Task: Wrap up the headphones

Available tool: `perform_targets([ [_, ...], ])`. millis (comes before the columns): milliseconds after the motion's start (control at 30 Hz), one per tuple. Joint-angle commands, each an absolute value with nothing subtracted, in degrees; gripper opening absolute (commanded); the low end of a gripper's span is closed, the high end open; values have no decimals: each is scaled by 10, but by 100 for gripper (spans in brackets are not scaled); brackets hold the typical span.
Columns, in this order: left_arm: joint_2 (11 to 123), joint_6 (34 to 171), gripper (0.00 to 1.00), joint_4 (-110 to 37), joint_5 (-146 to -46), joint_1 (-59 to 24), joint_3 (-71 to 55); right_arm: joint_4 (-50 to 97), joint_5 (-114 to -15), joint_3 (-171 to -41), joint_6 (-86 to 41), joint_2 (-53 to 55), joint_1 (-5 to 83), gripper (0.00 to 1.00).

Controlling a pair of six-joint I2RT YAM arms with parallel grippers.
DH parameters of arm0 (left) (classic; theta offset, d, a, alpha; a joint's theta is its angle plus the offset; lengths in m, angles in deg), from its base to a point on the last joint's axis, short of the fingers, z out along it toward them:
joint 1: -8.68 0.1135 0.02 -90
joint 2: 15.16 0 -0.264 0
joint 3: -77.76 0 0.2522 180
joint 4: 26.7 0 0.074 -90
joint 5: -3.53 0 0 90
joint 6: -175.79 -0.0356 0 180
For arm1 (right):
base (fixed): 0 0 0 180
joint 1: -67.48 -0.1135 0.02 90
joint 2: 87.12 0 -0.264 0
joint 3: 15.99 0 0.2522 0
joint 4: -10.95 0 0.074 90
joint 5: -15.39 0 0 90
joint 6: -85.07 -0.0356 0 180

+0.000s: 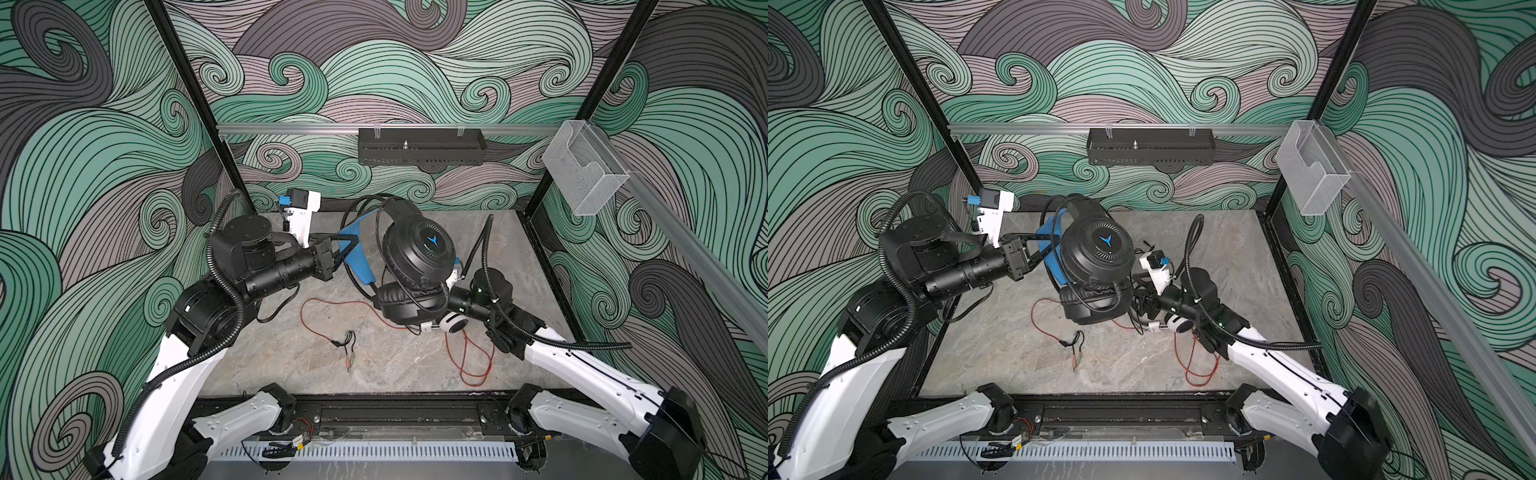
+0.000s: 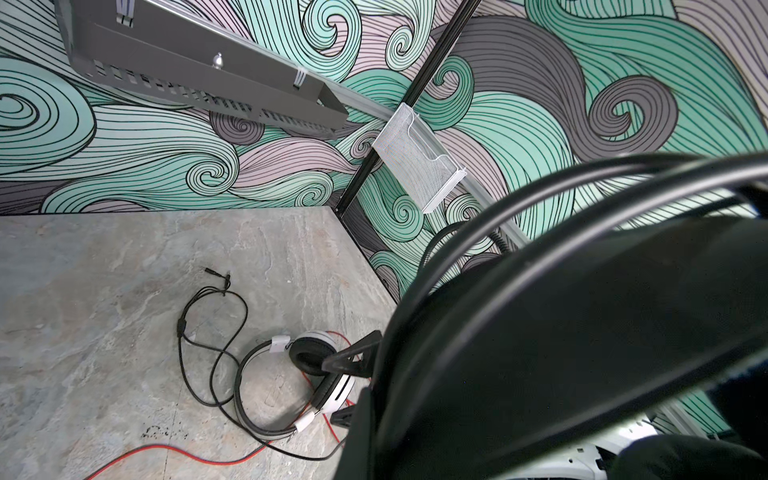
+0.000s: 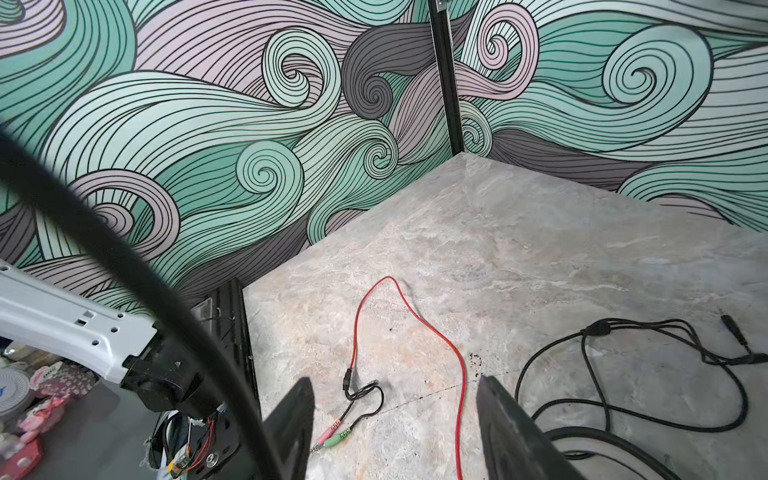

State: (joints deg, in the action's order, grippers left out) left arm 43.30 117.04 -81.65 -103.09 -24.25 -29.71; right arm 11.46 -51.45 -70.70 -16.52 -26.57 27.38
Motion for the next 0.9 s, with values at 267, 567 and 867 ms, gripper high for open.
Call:
perform_targets([
  [267, 425, 1232, 0, -741, -967, -245, -322, 6, -488, -653, -229, -228, 276, 47],
  [567, 439, 1263, 0, -711, -941, -245, -319, 7, -475, -648, -231, -199, 277, 17],
  [867, 469, 1309, 0, -687, -804, -241, -333, 208, -594, -702, -132, -244, 228, 0],
])
